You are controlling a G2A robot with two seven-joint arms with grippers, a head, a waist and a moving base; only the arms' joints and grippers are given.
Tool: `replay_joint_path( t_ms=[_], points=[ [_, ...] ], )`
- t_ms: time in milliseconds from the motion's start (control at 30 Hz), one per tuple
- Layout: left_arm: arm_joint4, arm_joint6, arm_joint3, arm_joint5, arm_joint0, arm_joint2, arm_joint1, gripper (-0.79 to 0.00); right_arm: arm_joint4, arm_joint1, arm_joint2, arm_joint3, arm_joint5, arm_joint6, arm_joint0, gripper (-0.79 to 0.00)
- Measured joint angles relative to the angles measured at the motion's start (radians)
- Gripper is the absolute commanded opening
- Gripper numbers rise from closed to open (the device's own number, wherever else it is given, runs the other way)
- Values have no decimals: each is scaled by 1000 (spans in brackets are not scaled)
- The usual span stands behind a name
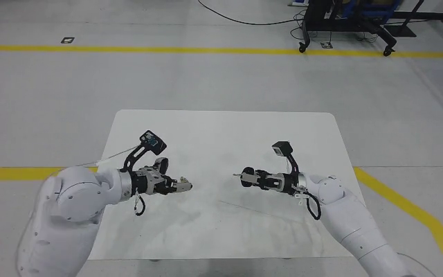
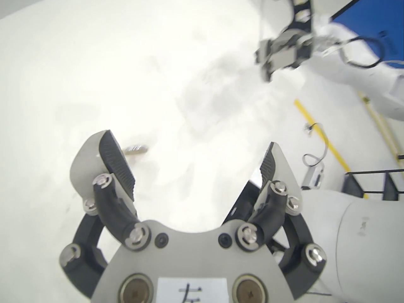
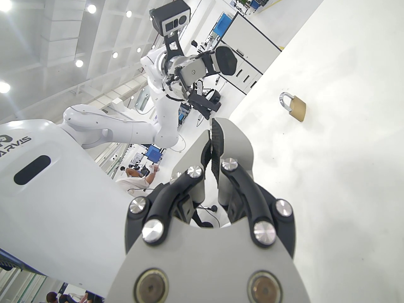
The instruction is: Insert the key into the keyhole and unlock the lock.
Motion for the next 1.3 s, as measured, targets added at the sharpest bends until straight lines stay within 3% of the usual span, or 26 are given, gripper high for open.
replay_joint_path(
  t_ms=[100,200,300,400,500,533,567,600,667,767,1033,1167,1300],
  points=[
    [170,-128,-53,-18,0,31,12,0,0,0,0,0,0,0,0,-785],
    [257,-150,-54,-62,-20,83,16,0,0,0,0,0,0,0,0,-785],
    [378,-90,-38,-58,-44,136,10,0,0,0,0,0,0,0,0,-785],
    [350,13,-33,-52,-45,141,8,0,0,0,0,0,0,0,0,-785],
    [341,15,-33,-52,-44,140,8,0,0,0,0,0,0,0,0,-785],
    [342,14,-33,-52,-44,140,8,-12,0,0,0,0,0,0,0,-785],
    [343,13,-34,-53,-44,140,8,-83,0,0,0,0,0,0,0,-785],
    [351,14,-35,-61,-44,145,10,-83,0,0,0,0,0,0,0,-785],
    [395,25,-28,-120,-50,166,14,0,0,0,0,0,0,0,0,-785],
    [479,83,-2,-297,-81,199,22,0,0,0,0,0,0,0,0,-785],
    [769,521,130,-757,-141,350,79,0,0,0,0,0,0,0,0,-785],
    [831,560,206,-795,-211,465,96,0,0,0,0,0,0,0,0,-785],
    [823,557,286,-792,-300,558,107,-68,0,0,0,0,0,0,0,-785]
  ],
)
